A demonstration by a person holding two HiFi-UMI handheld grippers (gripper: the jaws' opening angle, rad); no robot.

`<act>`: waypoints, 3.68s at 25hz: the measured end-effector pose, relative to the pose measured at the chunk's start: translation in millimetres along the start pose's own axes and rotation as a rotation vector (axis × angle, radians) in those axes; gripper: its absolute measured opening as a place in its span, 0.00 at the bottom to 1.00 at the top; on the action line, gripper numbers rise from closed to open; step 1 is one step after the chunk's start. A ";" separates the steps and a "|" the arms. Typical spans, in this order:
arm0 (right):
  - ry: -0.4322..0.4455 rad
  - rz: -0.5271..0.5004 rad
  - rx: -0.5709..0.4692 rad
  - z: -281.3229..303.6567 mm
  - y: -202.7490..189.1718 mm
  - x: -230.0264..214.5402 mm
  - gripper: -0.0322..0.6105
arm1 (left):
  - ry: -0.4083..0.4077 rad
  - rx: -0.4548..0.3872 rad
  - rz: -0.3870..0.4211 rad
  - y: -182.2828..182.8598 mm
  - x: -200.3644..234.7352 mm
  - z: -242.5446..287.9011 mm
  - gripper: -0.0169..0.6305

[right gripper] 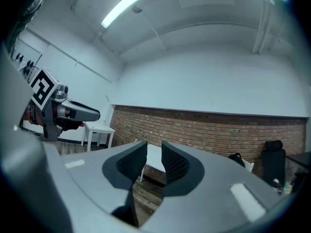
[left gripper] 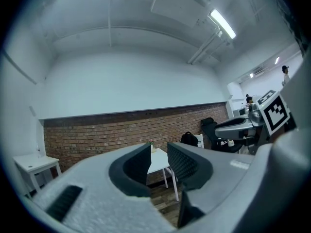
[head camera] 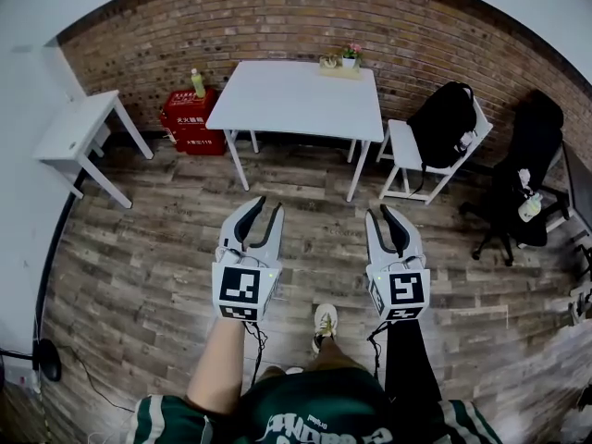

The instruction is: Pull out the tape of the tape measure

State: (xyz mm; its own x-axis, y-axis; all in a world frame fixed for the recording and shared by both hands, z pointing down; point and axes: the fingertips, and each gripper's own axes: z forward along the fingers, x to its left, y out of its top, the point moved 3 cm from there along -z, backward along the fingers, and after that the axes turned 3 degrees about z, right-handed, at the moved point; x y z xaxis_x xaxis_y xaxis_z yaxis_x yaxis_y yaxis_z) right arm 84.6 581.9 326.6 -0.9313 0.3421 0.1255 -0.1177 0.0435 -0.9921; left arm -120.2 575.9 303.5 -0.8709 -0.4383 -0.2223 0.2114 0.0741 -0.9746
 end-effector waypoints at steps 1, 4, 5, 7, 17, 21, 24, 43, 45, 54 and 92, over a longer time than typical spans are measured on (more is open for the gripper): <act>0.003 0.003 -0.001 10.7 -0.8 -6.6 0.22 | 0.003 -0.002 0.004 0.3 2.2 10.5 0.19; 0.023 0.009 -0.003 44.0 -4.6 -25.4 0.22 | 0.021 -0.003 0.004 0.0 10.3 42.8 0.19; 0.030 0.011 -0.002 55.1 -6.1 -32.2 0.22 | 0.026 -0.001 0.002 -0.3 13.2 54.7 0.18; 0.041 0.016 -0.002 77.7 -7.8 -46.3 0.22 | 0.034 0.003 -0.003 -0.8 18.7 79.2 0.18; 0.132 0.047 -0.011 180.0 -18.6 -100.1 0.23 | 0.092 0.023 0.001 0.3 40.5 178.8 0.18; 0.150 0.068 -0.020 208.7 -20.0 -119.3 0.24 | 0.102 0.037 0.019 3.7 45.3 205.1 0.18; 0.153 0.084 -0.024 220.5 -21.5 -128.0 0.25 | 0.107 0.043 0.028 5.5 49.6 215.7 0.18; 0.149 0.051 -0.048 327.7 -26.4 -150.7 0.26 | 0.056 0.003 0.036 -10.5 108.0 325.2 0.18; 0.141 0.043 -0.045 347.1 -26.4 -153.5 0.27 | 0.039 0.002 0.029 -16.2 119.7 345.3 0.18; 0.069 0.030 -0.040 450.1 -21.2 -173.1 0.26 | -0.072 -0.021 0.025 -27.9 177.2 449.6 0.19; 0.084 0.077 0.090 698.8 -52.6 -233.6 0.32 | -0.313 0.037 -0.004 -87.5 259.9 671.9 0.19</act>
State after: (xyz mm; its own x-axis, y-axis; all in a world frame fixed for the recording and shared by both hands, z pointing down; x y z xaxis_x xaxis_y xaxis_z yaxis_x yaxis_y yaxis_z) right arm 67.4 -156.3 349.3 -0.9072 0.4183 0.0445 -0.0808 -0.0696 -0.9943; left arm -66.9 -146.4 349.8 -0.6938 -0.6936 -0.1939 0.2295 0.0422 -0.9724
